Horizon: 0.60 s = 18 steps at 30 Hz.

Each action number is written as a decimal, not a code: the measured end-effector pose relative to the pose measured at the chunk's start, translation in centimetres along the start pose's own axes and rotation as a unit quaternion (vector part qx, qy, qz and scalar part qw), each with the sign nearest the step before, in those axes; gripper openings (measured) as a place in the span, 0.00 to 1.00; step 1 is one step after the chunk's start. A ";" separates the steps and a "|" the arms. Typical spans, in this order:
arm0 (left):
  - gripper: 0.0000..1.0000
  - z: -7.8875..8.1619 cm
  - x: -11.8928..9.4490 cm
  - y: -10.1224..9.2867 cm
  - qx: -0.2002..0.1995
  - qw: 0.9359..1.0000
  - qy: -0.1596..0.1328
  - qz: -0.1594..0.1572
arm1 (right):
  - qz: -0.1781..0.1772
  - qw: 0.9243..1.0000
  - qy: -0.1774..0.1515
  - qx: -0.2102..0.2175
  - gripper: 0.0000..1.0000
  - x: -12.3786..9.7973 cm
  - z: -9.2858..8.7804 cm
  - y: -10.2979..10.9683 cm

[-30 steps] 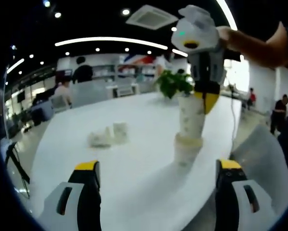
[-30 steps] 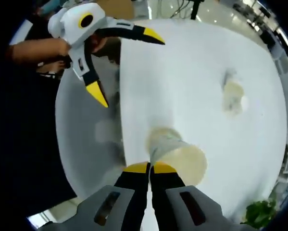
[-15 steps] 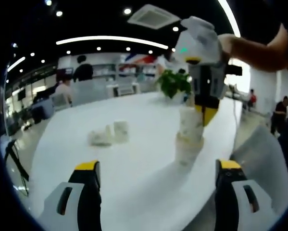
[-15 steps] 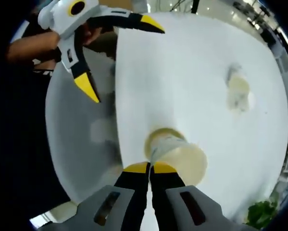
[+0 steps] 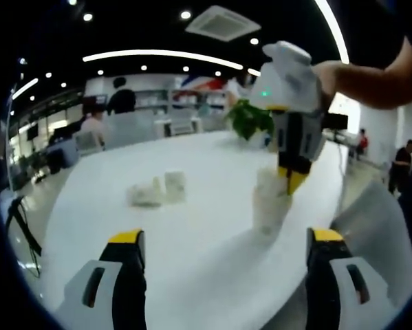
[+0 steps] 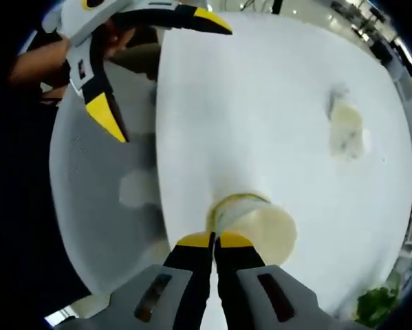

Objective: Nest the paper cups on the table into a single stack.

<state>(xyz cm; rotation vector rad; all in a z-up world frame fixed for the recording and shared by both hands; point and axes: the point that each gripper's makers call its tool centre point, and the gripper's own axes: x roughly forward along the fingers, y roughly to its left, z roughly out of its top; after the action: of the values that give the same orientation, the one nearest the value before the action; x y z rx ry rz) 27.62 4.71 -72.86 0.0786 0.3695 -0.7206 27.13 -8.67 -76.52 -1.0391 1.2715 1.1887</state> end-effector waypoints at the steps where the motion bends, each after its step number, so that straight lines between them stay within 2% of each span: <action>1: 0.96 0.0 0.0 0.0 0.000 1.000 0.000 0.000 | -0.001 1.000 -0.001 0.000 0.00 0.2 0.0 -0.1; 11: 0.95 -0.1 0.1 0.1 0.000 1.000 0.002 0.000 | 0.000 1.000 -0.008 0.007 0.00 0.5 0.0 -0.5; 16: 0.95 -0.1 0.0 0.1 0.000 1.000 0.003 0.000 | 0.011 0.999 -0.039 -0.005 0.01 -0.1 0.5 -0.1; 18: 0.95 -0.1 0.0 0.1 0.000 1.000 0.003 0.000 | 0.010 0.999 -0.051 -0.006 0.06 -0.4 0.8 -0.3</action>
<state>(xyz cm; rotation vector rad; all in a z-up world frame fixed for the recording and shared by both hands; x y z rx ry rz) 27.70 4.79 -72.97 0.0804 0.3746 -0.7214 27.51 -7.94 -76.11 -0.9631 1.1987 1.2507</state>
